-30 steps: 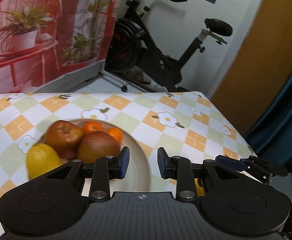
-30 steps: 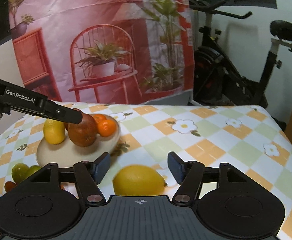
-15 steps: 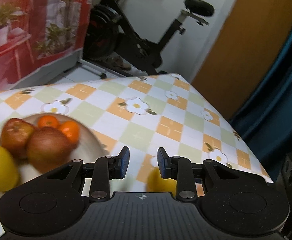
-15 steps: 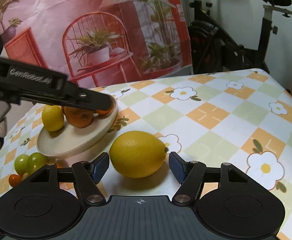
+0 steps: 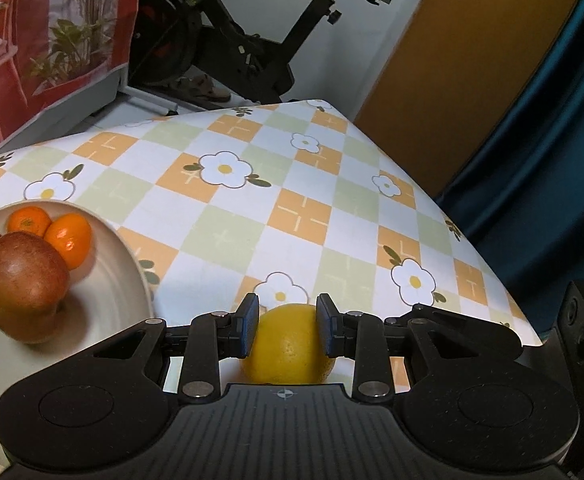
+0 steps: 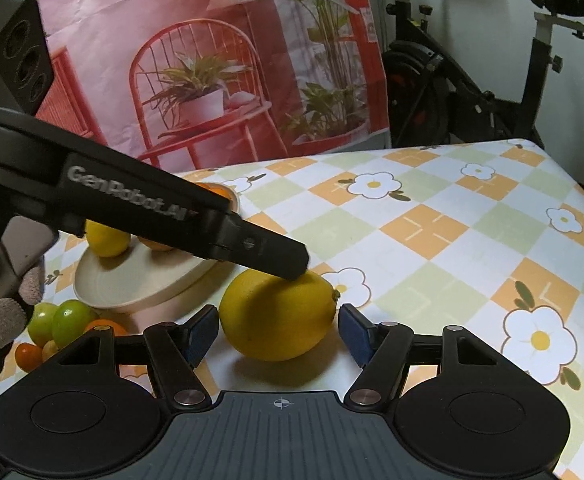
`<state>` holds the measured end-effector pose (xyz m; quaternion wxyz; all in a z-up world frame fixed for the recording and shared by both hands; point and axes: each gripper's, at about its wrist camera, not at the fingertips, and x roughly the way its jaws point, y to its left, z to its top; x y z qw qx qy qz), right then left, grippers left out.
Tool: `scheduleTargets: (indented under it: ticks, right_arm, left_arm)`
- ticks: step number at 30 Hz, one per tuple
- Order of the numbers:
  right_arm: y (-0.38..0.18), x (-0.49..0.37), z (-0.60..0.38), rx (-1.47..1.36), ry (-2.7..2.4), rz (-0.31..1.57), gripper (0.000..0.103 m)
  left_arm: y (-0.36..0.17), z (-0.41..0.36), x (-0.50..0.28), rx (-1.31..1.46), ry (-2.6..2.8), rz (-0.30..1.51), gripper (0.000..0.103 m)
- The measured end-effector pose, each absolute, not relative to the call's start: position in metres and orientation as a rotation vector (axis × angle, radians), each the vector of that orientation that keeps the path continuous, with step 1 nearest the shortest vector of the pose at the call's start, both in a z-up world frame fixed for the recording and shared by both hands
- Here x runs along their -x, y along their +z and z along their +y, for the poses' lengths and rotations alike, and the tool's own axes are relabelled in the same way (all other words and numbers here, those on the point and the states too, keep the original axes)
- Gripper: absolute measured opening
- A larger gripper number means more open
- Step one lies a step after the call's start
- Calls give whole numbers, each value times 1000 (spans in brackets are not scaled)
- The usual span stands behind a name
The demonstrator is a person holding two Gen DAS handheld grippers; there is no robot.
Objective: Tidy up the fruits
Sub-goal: 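Move both tools toward the second yellow lemon beside the plate, then close the left gripper on the yellow lemon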
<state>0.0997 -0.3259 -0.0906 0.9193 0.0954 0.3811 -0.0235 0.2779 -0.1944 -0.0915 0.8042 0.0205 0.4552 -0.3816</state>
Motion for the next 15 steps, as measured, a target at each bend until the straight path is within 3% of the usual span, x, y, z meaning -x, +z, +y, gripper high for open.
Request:
scheduleTargets:
  ticks: [7,15]
  right_arm:
    - [-96,-106,-323,-240,-21,803,63]
    - [-97,-114,-312,-259,27,821,55]
  left_arm:
    - [-90,-171,-278,11,-782,985,36]
    - [-92,-149,-281,42,-717,994,35]
